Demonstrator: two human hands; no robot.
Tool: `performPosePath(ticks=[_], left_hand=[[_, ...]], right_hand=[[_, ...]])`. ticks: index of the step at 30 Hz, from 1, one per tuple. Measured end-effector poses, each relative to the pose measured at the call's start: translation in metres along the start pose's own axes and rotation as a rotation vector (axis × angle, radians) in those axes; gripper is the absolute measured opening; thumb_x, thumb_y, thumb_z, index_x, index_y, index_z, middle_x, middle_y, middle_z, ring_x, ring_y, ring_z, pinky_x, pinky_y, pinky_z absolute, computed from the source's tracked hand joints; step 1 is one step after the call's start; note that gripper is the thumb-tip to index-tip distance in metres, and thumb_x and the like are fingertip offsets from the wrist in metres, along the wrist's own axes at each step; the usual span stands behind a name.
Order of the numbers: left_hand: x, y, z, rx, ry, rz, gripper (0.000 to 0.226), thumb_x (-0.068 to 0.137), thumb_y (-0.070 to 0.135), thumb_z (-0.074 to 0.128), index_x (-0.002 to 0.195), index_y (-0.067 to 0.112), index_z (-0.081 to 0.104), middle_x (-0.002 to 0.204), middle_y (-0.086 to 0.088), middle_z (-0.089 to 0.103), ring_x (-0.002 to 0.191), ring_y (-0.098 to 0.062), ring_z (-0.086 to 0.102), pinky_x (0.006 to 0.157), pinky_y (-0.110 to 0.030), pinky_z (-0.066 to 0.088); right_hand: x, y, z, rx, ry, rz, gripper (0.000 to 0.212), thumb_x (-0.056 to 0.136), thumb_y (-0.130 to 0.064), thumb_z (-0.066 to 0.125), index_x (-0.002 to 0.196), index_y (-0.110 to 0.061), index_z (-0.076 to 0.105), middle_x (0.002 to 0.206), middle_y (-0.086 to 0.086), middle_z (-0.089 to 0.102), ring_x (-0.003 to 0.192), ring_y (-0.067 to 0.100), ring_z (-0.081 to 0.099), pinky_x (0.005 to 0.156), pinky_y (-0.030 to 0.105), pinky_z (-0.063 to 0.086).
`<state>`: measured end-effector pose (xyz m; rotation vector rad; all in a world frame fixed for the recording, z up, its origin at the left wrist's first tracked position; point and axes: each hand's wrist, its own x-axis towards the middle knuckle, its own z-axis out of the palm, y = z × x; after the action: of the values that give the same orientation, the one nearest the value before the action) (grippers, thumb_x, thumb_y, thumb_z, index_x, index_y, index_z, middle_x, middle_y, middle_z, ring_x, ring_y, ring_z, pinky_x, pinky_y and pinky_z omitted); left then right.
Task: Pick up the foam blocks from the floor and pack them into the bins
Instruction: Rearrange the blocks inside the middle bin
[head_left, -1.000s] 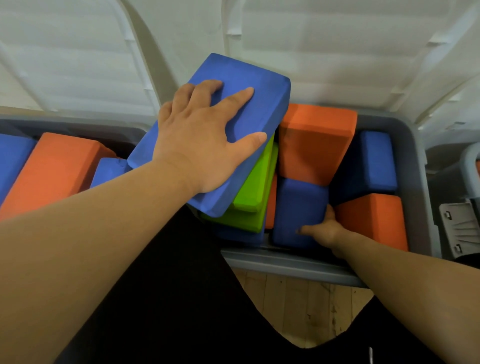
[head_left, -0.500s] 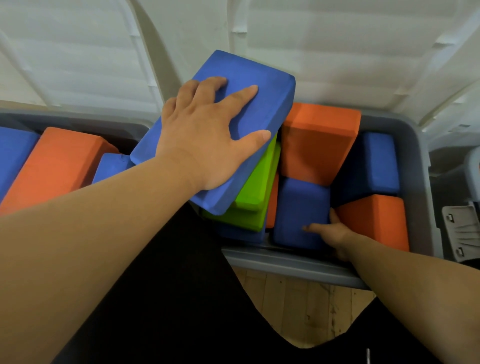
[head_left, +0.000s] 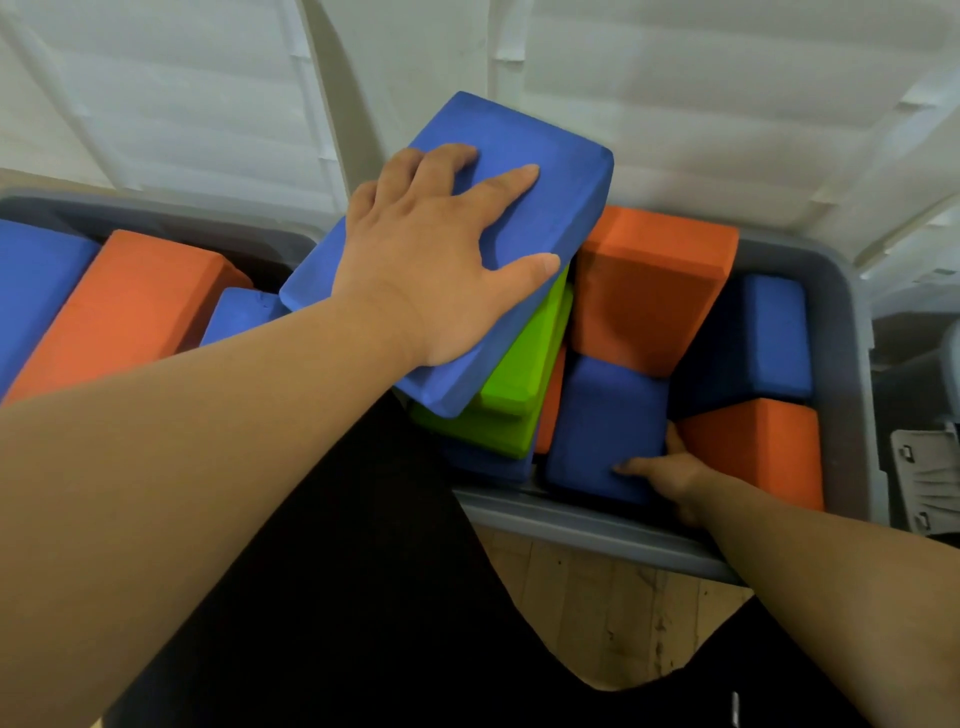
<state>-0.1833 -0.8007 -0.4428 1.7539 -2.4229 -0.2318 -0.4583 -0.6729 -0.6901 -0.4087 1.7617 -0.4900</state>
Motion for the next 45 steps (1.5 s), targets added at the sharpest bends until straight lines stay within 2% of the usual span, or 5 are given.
performPosePath(ticks=[18,22,29,35,45], left_hand=[[-0.005,0.005,0.002,0.018,0.009,0.023,0.080,0.080,0.085,0.028,0.154,0.054,0.027,0.161,0.004,0.027,0.148,-0.028,0.020,0.119,-0.051,0.019],[-0.004,0.004,0.001,0.021,-0.005,0.029,0.080,0.080,0.085,0.026,0.154,0.054,0.026,0.162,0.004,0.026,0.148,-0.029,0.020,0.119,-0.052,0.019],[-0.003,0.017,0.003,0.046,0.009,0.052,0.082,0.080,0.086,0.025,0.154,0.052,0.027,0.161,0.001,0.028,0.147,-0.031,0.021,0.117,-0.053,0.021],[-0.009,0.013,0.004,0.050,0.019,0.053,0.079,0.083,0.085,0.027,0.155,0.052,0.025,0.161,0.002,0.026,0.148,-0.030,0.020,0.119,-0.052,0.019],[-0.004,0.015,0.005,0.050,0.021,0.066,0.077,0.086,0.084,0.031,0.155,0.051,0.027,0.161,0.000,0.027,0.148,-0.031,0.021,0.119,-0.053,0.020]], right_hand=[[-0.044,-0.054,0.014,0.151,0.224,-0.118,0.076,0.085,-0.031,0.081,0.150,-0.029,0.042,0.133,0.001,0.061,0.105,0.025,0.062,0.080,0.043,0.056],[-0.073,-0.091,-0.016,-0.303,0.430,-0.250,0.100,0.079,-0.039,0.085,0.160,-0.018,0.030,0.162,0.008,0.039,0.144,0.028,0.042,0.117,0.037,0.036],[-0.085,-0.067,-0.005,-0.712,0.555,-0.553,0.069,0.092,-0.042,0.071,0.153,-0.025,0.045,0.159,0.017,0.029,0.131,0.042,0.050,0.106,0.044,0.042],[-0.075,-0.057,0.010,-0.919,0.371,-0.508,0.091,0.095,-0.041,0.062,0.164,-0.036,0.003,0.170,0.006,-0.014,0.127,0.047,0.048,0.098,0.044,0.044],[-0.091,-0.076,-0.019,-1.163,0.355,-0.324,0.080,0.098,-0.053,0.056,0.163,-0.028,0.017,0.167,0.012,0.016,0.137,0.038,0.045,0.103,0.045,0.043]])
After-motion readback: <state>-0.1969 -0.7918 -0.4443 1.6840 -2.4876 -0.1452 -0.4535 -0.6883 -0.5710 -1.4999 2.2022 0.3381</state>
